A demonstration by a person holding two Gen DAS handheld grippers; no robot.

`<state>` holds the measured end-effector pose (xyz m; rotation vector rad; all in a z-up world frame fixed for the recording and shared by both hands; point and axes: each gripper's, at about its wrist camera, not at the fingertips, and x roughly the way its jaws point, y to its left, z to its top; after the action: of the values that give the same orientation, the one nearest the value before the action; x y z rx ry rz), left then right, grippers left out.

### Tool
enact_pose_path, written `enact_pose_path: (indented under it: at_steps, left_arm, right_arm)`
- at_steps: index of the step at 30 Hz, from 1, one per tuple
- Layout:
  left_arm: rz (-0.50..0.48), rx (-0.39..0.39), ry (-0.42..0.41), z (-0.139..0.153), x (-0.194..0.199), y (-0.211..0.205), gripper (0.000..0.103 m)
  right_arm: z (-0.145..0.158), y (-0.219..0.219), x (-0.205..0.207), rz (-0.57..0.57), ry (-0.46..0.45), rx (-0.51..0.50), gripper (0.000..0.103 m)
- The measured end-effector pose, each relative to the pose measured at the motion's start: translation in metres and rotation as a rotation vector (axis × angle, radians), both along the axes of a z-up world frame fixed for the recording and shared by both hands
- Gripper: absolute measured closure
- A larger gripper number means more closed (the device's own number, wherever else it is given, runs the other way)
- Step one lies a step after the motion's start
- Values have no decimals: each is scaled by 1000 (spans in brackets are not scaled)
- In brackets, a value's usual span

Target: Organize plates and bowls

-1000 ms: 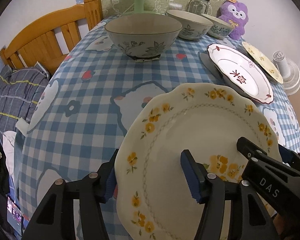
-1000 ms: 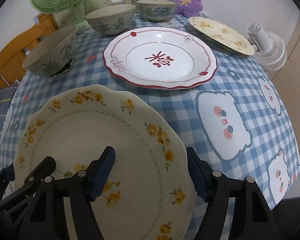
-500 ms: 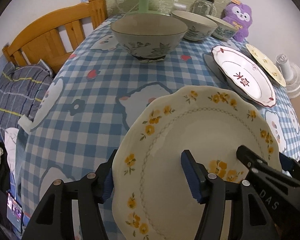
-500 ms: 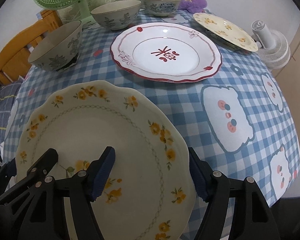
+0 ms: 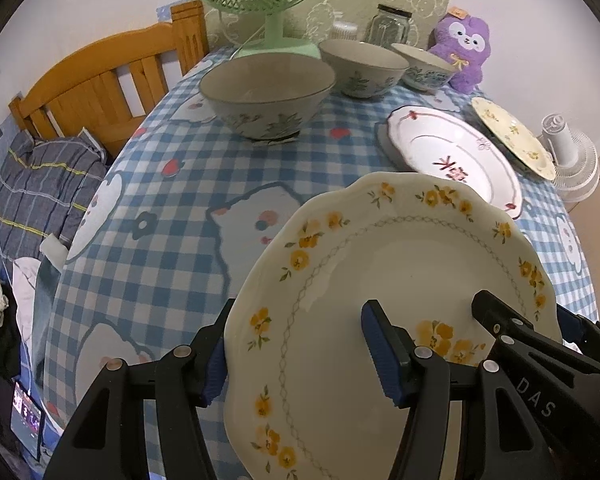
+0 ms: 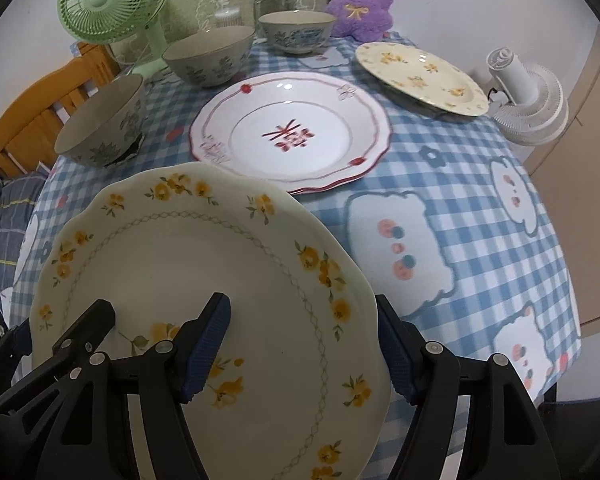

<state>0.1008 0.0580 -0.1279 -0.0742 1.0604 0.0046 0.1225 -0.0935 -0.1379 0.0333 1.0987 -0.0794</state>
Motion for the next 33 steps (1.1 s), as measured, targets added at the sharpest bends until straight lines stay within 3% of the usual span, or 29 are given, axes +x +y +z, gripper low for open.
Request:
enact_pose_path:
  at_steps: [17, 33]
  left_arm:
    - [6, 13, -38, 19, 9, -84, 42]
    - [-21, -3, -25, 12, 29, -174, 42]
  right_arm:
    - [22, -88, 10, 6, -26, 0, 29]
    - [16, -180, 25, -29, -6, -20, 29]
